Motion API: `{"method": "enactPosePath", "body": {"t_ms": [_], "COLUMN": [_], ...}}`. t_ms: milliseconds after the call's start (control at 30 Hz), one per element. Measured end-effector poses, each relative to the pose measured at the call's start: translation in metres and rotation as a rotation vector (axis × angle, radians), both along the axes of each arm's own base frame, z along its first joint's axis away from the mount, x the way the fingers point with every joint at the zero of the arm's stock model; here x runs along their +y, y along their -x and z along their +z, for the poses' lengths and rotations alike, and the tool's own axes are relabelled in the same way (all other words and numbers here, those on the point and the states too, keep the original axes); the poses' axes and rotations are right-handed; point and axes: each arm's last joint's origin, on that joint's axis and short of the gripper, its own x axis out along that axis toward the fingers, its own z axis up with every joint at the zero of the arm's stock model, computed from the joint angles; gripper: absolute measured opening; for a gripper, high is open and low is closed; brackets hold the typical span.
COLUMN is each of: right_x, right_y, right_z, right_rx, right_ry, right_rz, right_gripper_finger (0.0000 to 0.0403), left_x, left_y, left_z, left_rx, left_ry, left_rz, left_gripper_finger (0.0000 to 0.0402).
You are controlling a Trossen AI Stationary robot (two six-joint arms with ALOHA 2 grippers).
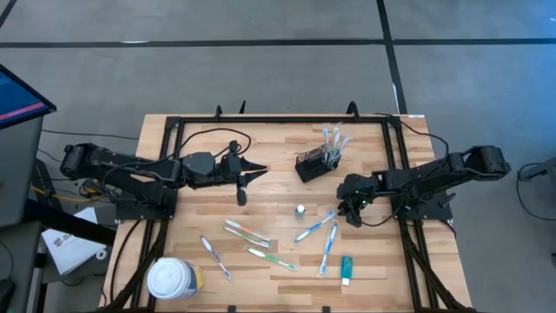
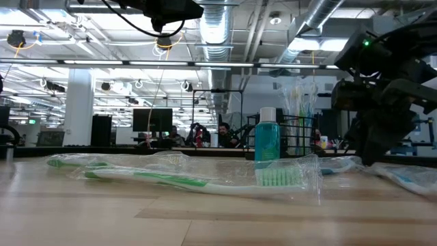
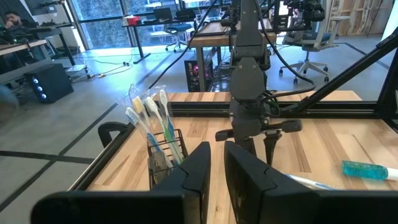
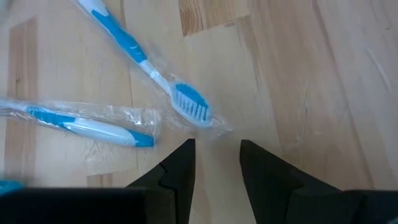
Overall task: Pick & Place toothbrushing station
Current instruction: Put the blue toothbrush into the mesh organizer
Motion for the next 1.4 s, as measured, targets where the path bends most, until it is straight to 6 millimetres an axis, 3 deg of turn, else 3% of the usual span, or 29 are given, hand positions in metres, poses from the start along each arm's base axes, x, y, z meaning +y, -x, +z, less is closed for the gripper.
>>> {"method": "enactPosePath", "body": {"t_ms": [767,933,1100,1400], "right_x": [0.014,0.014,0.012,0.012], "right_y": [-0.003,-0.003,-0.003,-0.003], "right_z": [0.002,0.002,0.002,0.002], "right_rx": [-0.051,-0.051,-0.047,-0.058], "right_ry": [0.067,0.077,0.123,0.14], "right_rz": [0.041,0.034,0.014,0.021], "right_gripper_finger": [0.0114,0.0081,0.001,0.0001], "left_x": [0.0,0.0,0.0,0.0], "left_y": [0.0,0.0,0.0,0.0], "left_z": [0.0,0.0,0.0,0.0], "left_rx": [0.0,0.0,0.0,0.0], "left_ry": [0.0,0.0,0.0,0.0], "left_rz": [0.0,0.0,0.0,0.0], "left_gripper_finger": [0.004,0.004,0.004,0.004]}}
